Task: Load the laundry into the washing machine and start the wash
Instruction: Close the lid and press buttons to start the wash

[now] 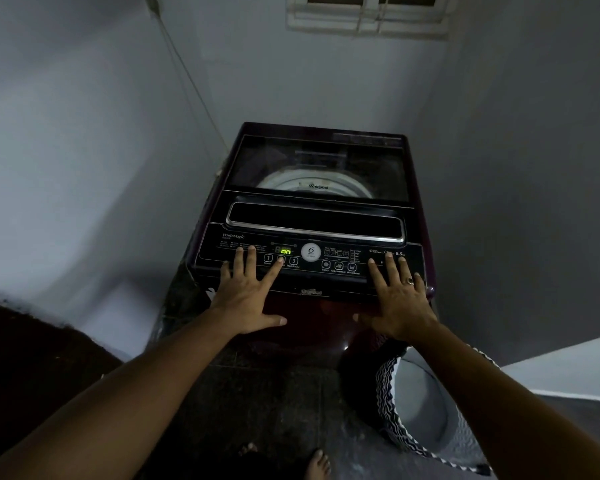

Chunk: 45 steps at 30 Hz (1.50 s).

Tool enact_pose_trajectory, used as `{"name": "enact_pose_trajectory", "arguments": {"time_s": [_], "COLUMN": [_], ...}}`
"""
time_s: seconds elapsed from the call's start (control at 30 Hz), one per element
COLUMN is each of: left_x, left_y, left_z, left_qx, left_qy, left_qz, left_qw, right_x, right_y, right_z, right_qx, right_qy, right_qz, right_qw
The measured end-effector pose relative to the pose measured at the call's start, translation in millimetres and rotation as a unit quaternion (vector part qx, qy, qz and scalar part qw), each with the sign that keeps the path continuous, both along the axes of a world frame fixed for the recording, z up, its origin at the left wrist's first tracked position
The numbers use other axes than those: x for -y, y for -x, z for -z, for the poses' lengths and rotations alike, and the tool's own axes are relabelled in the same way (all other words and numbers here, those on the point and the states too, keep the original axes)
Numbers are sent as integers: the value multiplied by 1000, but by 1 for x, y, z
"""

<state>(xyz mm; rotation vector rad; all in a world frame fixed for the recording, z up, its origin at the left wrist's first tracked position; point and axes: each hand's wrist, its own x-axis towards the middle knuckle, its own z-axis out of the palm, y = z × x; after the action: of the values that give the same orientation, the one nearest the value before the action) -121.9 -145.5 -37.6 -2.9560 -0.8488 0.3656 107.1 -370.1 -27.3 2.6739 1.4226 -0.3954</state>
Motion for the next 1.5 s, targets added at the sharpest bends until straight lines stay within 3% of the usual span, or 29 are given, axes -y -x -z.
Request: {"name": "enact_pose_trajectory", "arguments": {"time_s": [1.5], "left_x": [-2], "left_y": [-5], "left_z": [-2], "left_qx": [-8], "left_qy": [11], "left_qz": [-4], "left_qw": [1000], "right_x": [-1], "right_y": [-3], "right_z": [2], "right_qx": [-7], "right_qy": [6], "right_qz": [0], "right_qw": [1000]}}
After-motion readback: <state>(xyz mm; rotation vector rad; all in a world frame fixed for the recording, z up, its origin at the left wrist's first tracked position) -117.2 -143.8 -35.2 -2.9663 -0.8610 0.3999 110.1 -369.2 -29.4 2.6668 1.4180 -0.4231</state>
